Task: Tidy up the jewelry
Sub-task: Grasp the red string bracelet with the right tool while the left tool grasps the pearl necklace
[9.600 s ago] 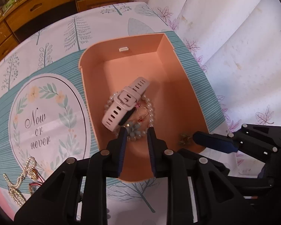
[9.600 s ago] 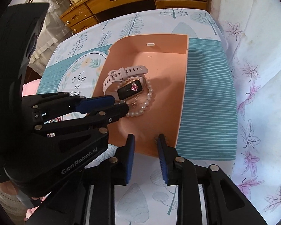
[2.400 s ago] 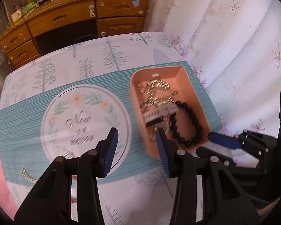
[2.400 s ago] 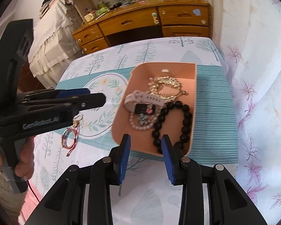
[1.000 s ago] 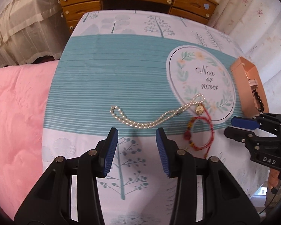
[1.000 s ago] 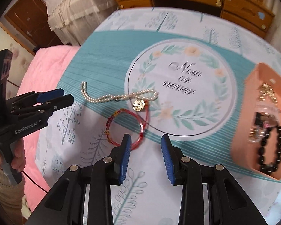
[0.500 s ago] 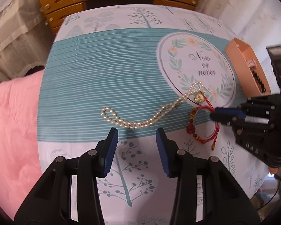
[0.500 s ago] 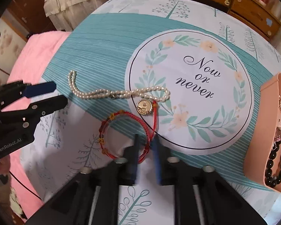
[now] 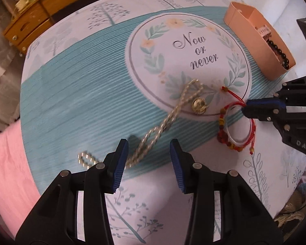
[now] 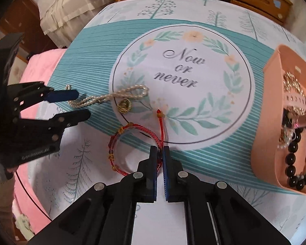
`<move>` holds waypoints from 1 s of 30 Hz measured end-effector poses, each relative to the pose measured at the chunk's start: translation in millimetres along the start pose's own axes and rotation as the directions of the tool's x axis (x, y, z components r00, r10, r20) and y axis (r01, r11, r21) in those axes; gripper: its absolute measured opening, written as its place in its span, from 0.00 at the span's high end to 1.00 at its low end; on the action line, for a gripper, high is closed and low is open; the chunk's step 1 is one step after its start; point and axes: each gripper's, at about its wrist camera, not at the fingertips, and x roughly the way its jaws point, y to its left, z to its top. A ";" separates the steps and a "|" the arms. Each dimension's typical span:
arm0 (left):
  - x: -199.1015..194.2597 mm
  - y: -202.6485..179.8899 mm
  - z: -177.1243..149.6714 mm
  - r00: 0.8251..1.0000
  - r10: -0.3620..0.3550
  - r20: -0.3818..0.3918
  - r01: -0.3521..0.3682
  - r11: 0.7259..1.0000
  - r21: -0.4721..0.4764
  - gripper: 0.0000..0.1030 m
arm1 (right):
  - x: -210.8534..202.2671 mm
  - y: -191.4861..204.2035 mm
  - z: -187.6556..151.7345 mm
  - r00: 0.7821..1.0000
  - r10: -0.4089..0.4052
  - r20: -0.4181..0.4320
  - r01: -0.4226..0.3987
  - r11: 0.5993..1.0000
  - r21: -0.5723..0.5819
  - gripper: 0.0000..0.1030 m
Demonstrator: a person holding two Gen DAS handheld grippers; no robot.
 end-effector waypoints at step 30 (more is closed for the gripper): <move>26.4 -1.4 88.2 0.991 -0.080 -0.107 0.092 0.990 0.111 0.97 | -9.0 -40.8 -17.0 0.995 0.099 0.019 -0.100 0.991 0.092 0.95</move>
